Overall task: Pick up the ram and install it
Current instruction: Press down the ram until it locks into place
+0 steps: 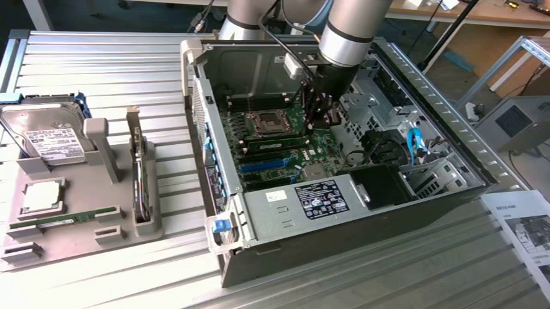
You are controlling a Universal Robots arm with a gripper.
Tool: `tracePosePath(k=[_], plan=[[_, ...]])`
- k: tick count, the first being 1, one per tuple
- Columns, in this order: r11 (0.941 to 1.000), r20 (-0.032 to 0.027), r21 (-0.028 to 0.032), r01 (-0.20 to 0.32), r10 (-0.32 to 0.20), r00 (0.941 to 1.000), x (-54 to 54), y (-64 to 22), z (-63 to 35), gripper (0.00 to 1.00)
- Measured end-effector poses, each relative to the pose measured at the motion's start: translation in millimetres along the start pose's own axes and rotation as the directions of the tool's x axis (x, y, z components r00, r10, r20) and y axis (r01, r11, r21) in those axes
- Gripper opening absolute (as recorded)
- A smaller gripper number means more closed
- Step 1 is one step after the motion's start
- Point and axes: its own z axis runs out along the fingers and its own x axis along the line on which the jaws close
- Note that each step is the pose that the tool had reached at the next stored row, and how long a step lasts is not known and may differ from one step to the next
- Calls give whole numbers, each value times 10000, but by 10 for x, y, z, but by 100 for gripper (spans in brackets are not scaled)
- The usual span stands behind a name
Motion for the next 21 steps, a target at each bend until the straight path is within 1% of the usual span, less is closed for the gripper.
tracePosePath(k=[2, 7, 15, 21], plan=[[10000, -1, 0, 0, 0, 10000, 0, 0, 0, 11], [10000, -2, 6, 0, 0, 10000, 0, 60, 1, 11], [10000, 1, 51, -3, 3, 10000, -1, 202, 5, 11], [10000, 7, 98, -6, 6, 10000, 3, 311, 7, 11]])
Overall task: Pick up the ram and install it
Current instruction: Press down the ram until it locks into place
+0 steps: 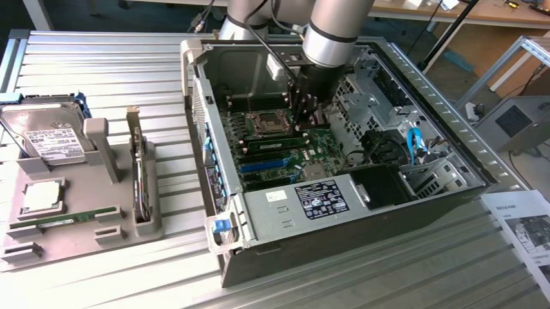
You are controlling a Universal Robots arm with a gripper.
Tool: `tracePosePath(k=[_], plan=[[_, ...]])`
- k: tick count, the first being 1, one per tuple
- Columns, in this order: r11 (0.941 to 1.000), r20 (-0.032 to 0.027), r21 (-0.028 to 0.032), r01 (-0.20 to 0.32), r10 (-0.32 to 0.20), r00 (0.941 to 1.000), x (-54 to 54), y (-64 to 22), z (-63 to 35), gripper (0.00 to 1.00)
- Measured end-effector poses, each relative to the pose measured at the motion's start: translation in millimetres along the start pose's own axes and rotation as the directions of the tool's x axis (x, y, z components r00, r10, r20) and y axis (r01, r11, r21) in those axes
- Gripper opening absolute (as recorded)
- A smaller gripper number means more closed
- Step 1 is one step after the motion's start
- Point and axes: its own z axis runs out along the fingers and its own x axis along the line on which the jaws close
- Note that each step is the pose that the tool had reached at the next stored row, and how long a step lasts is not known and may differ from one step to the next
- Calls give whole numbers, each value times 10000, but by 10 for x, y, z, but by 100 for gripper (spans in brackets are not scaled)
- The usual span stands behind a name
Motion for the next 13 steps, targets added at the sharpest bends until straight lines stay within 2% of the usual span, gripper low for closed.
tracePosePath(k=[13], plan=[[9999, 18, 127, -6, 6, 10000, 13, 228, 4, 11]])
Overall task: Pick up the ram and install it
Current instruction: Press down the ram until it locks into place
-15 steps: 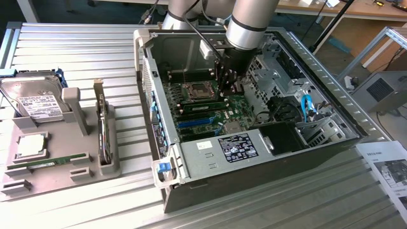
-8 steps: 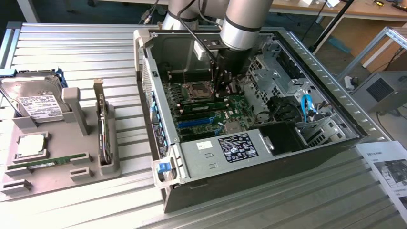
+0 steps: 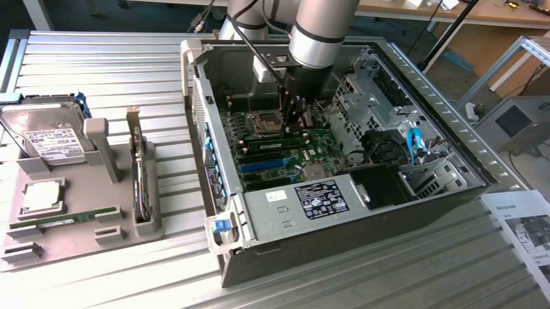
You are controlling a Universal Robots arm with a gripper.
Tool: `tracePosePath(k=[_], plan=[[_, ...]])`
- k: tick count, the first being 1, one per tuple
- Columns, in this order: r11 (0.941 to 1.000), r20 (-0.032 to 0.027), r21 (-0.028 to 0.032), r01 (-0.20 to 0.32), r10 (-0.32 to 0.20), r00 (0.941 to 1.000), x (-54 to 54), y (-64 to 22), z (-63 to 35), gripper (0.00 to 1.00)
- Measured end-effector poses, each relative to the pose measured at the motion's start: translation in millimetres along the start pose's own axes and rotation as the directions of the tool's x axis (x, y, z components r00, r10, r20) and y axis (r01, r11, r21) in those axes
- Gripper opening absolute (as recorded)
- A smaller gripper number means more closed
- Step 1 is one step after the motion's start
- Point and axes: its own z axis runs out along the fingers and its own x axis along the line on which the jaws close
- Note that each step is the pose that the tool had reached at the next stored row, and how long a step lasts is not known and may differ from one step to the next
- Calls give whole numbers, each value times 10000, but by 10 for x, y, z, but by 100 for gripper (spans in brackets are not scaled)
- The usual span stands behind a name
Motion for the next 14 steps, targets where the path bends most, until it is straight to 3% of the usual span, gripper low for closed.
tracePosePath(k=[5, 14], plan=[[10000, 2, 26, -2, 2, 10000, 2, 50, 0, 11], [10000, 3, 30, -2, 2, 10000, 2, 68, 0, 11]])
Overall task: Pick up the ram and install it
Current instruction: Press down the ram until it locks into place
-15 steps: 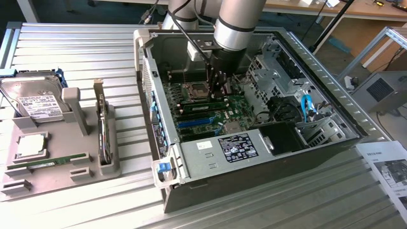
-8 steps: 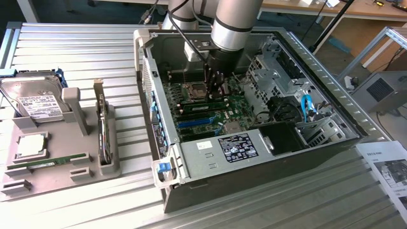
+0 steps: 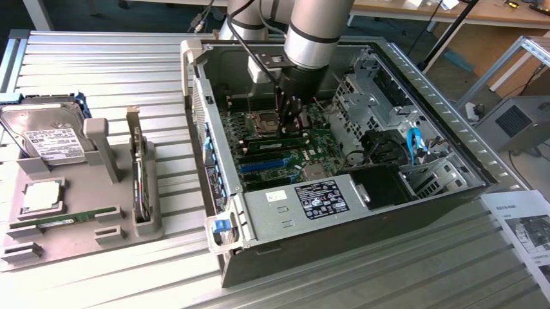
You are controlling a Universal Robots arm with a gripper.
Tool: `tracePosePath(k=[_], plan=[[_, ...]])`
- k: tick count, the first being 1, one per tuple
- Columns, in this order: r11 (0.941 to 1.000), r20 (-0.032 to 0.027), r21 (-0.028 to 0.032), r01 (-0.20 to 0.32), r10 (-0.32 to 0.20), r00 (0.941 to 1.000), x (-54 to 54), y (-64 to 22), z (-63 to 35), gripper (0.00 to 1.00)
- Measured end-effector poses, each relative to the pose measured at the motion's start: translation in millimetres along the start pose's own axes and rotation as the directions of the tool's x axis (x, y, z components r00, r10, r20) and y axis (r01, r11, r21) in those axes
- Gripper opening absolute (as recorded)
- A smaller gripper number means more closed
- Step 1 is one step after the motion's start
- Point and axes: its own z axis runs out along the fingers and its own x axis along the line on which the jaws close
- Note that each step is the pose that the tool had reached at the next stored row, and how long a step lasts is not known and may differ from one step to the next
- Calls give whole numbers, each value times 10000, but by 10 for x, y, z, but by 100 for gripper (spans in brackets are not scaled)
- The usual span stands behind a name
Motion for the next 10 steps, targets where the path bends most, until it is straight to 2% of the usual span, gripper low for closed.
tracePosePath(k=[10], plan=[[10000, 1, 2, 1, -1, 10000, 1, 2, 23, 11]])
